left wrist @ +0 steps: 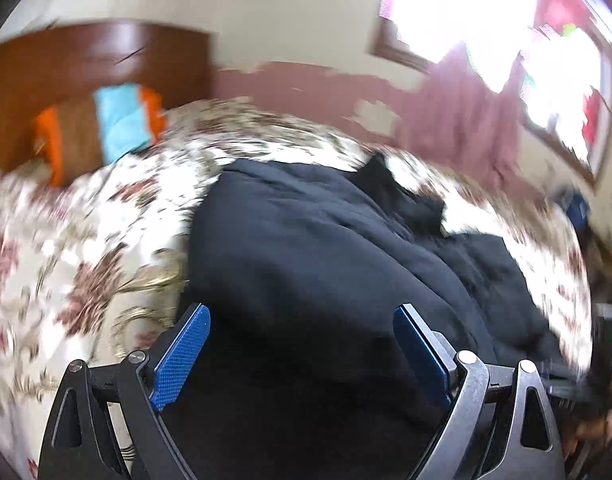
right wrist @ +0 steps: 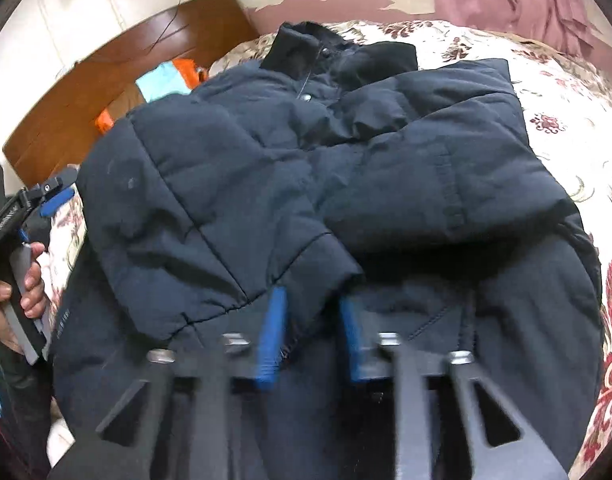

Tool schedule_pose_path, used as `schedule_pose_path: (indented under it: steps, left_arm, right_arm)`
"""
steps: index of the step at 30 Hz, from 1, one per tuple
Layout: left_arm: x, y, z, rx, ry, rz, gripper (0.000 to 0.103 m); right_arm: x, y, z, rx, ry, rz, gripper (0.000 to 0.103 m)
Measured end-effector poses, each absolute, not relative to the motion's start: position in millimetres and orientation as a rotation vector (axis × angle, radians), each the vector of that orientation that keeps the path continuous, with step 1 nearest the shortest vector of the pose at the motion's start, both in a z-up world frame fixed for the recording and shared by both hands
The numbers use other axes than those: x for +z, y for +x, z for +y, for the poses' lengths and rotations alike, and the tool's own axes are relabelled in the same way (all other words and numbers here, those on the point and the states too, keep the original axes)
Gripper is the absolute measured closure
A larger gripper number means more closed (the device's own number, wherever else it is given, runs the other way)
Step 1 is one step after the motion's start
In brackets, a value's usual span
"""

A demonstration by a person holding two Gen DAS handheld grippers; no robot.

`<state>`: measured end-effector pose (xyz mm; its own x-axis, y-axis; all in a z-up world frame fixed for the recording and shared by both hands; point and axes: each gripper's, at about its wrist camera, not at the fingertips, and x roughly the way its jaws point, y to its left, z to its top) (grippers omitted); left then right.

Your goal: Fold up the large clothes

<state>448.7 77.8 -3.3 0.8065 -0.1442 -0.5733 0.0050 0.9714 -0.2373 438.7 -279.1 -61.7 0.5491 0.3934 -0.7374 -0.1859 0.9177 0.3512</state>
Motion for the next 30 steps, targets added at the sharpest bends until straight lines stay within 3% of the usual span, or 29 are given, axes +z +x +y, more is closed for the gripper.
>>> schedule_pose_path:
  steps: [2, 11, 21, 24, 26, 27, 30]
  left_arm:
    - [-2.8, 448.9, 92.0, -0.064, -0.284, 0.61, 0.011]
    - [-2.3, 445.8, 100.2, -0.04, -0.293, 0.567, 0.01]
    - [-16.6, 456.5, 91.6, 0.019, -0.229, 0.613, 0.01]
    - [-18.0, 461.2, 91.8, 0.029, -0.229, 0.615, 0.01]
    - [-15.0, 465.6, 91.0, 0.015, -0.254, 0.6, 0.01]
    - [-12.6, 468.1, 89.2, 0.001, -0.266, 0.592, 0.01]
    - [-3.2, 483.3, 72.3, -0.064, -0.261, 0.576, 0.01]
  right_arm:
    - [-50.3, 435.1, -283.0, 0.355, 0.247, 0.884, 0.099]
    - [24.9, 435.3, -324.3, 0.128, 0.151, 0.606, 0.1]
    - [-18.2, 479.0, -330.6, 0.009, 0.101, 0.674, 0.099]
    - [-12.2, 472.3, -325.6, -0.037, 0.06, 0.642, 0.082]
    - [-0.4, 465.5, -319.7, -0.002, 0.044, 0.565, 0.051]
    - [6.9, 463.6, -314.2, 0.03, 0.036, 0.525, 0.046]
    - [15.4, 473.6, -292.0, 0.136, -0.01, 0.513, 0.045]
